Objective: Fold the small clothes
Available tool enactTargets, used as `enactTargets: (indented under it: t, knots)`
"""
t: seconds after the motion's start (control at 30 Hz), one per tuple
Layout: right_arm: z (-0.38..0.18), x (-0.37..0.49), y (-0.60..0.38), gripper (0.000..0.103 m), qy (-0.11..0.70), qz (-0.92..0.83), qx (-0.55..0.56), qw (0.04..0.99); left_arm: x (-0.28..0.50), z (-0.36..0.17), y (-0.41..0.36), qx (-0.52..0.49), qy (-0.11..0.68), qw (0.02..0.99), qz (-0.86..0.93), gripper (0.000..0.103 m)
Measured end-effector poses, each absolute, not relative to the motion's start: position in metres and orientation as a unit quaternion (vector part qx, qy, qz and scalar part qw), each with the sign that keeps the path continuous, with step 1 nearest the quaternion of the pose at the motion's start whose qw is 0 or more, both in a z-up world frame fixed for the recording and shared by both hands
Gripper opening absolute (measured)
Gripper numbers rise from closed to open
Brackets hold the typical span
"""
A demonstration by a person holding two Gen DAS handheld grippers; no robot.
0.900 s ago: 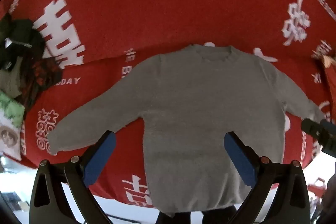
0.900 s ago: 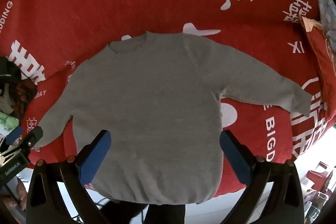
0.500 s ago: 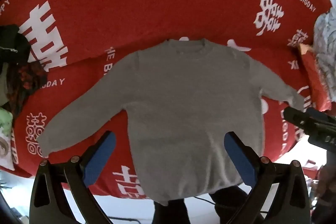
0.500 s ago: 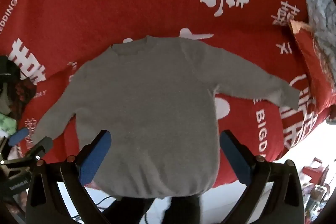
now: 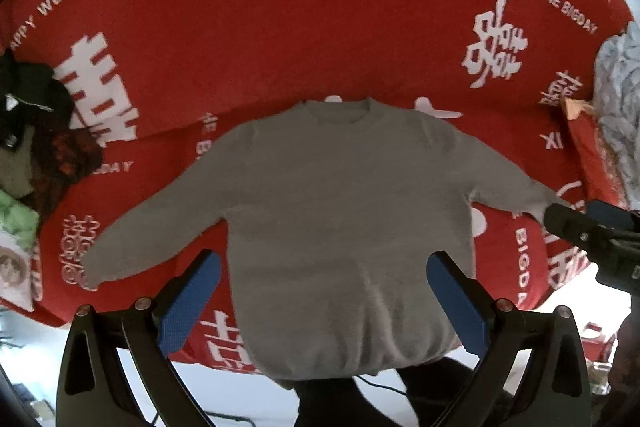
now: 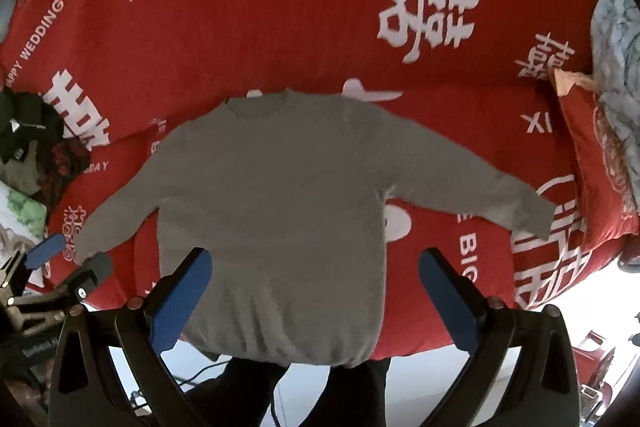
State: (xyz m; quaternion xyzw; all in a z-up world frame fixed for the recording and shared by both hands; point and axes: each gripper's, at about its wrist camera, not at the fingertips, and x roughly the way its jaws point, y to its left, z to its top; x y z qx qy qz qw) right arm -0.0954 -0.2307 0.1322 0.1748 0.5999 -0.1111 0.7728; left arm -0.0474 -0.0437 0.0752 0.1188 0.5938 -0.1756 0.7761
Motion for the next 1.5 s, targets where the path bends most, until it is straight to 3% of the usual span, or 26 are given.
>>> enactTargets:
  t: [1.5]
  knots:
    - [0.131, -0.108, -0.231, 0.103, 0.598, -0.156, 0.191, 0.763, -0.045, 0.079, -0.032, 0.135, 0.594, 0.778, -0.155, 0.103]
